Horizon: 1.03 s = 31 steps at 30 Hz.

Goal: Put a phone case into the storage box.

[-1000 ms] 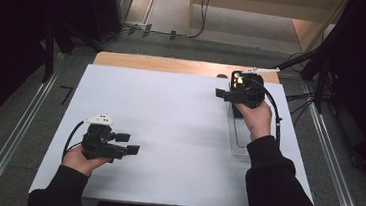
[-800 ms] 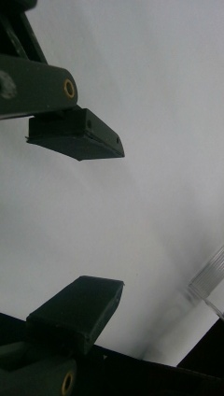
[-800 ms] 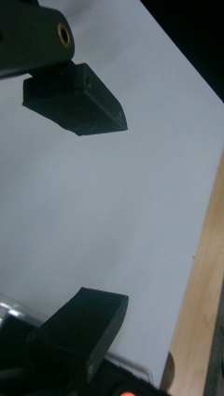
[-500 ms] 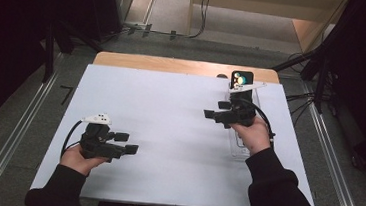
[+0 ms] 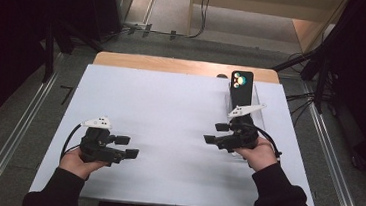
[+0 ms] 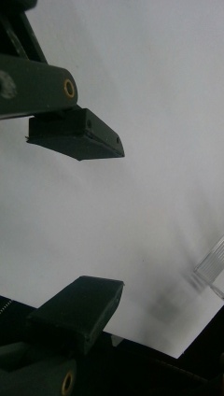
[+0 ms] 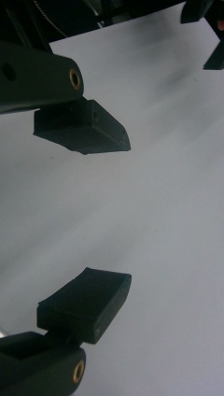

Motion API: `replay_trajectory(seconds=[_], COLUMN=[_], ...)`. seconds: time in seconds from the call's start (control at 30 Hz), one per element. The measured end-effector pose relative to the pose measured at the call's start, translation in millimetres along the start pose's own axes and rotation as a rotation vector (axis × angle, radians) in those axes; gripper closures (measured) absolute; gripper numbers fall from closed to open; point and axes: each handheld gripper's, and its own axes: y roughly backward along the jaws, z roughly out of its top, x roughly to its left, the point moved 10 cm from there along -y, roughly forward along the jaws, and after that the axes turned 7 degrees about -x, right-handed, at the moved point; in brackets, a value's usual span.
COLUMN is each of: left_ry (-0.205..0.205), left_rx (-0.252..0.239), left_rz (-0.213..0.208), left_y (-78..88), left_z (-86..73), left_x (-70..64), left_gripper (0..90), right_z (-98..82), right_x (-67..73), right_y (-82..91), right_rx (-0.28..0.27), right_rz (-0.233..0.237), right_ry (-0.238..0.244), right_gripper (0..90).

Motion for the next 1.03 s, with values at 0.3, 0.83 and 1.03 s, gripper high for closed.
replay_trajectory(seconds=[0.3,0.83,1.03], left_ry=[-0.009,-0.035,-0.029], left_rx=[-0.001,-0.039,-0.040], left_rz=[-0.001,-0.016,-0.004], left_y=[-0.3,-0.2,-1.6], left_z=[-2.9,-13.7,-14.5], left_x=[-3.0,-4.9,-2.7], left_gripper=[31.0,31.0,30.9], right_z=[-35.7,-86.1,-88.4], right_x=[11.8,11.3,7.5], right_y=[13.5,30.1,29.0], right_rx=[0.020,0.064,0.063], right_rz=[0.027,0.065,0.063], right_ry=[0.049,0.034,0.026], right_gripper=[28.4,24.8,23.7])
